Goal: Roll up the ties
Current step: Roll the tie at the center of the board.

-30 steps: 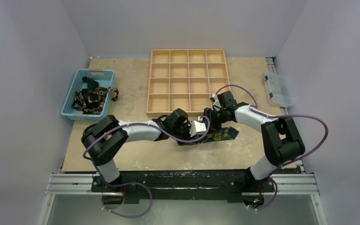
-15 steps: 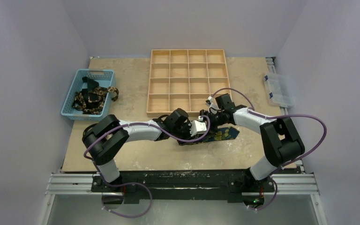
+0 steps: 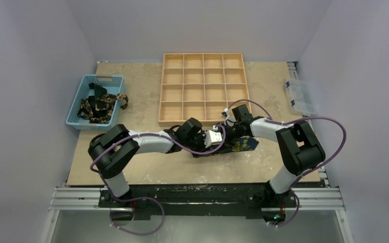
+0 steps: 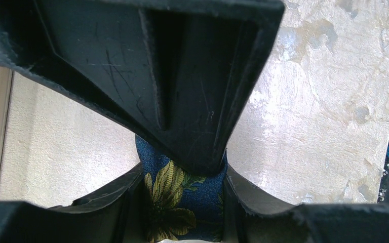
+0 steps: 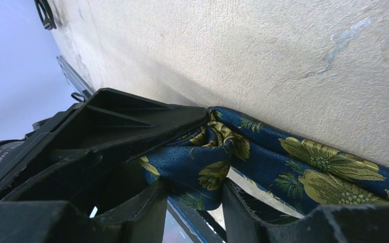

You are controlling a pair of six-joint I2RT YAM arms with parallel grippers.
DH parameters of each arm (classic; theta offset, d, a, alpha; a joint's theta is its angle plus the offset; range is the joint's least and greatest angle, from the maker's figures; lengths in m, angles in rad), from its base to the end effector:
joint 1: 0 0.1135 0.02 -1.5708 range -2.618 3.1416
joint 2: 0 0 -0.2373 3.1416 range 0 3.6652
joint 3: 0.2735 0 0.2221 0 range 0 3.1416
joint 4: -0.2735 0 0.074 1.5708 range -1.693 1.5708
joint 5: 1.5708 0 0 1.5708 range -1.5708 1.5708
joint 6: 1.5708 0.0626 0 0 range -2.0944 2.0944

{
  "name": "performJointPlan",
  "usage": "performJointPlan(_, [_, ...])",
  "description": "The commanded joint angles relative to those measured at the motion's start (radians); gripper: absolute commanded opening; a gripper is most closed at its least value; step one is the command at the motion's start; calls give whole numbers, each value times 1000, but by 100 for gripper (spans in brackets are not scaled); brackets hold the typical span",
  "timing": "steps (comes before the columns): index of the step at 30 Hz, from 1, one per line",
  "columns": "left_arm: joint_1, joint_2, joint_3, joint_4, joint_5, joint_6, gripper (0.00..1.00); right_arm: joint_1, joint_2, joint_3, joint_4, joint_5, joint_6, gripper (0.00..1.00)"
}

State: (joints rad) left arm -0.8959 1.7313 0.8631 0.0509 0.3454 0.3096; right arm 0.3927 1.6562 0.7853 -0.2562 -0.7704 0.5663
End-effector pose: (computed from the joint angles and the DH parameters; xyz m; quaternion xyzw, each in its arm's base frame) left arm 0.1914 -0.2731 0.1264 0.5714 0.7188 -0.2577 0.3008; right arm 0.2373 0.1455 0.1176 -0.0040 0.9078 0.4193 0.0118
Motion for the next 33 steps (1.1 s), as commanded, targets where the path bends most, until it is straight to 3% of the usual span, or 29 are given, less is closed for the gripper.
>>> performJointPlan(1, [-1,11,-68,-21,49,-20,40,5,18,7,40,82,-16,41])
performJointPlan(4, [1,16,-69,-16,60,-23,40,5,14,12,48,72,-15,39])
performJointPlan(7, [5,8,-86,17,59,-47,42,5,24,16,16,105,-38,2])
performJointPlan(8, [10,-3,-101,44,61,-60,43,5,36,19,-9,125,-54,0])
performJointPlan(14, [29,-114,-227,271,5,-88,57,4,86,21,-95,227,-91,0])
performJointPlan(17, [32,-146,-274,363,-30,-107,72,4,106,20,-113,258,-85,0])
performJointPlan(21, [32,-136,-286,416,-31,-119,76,4,132,32,-136,293,-82,0])
performJointPlan(28, [31,-93,-286,516,-45,-106,75,3,157,62,-183,352,-90,0])
performJointPlan(30, [32,-74,-264,517,-27,-87,70,4,153,59,-186,352,-95,0])
performJointPlan(33, [32,-20,-217,486,-2,-58,49,4,148,60,-192,345,-106,0])
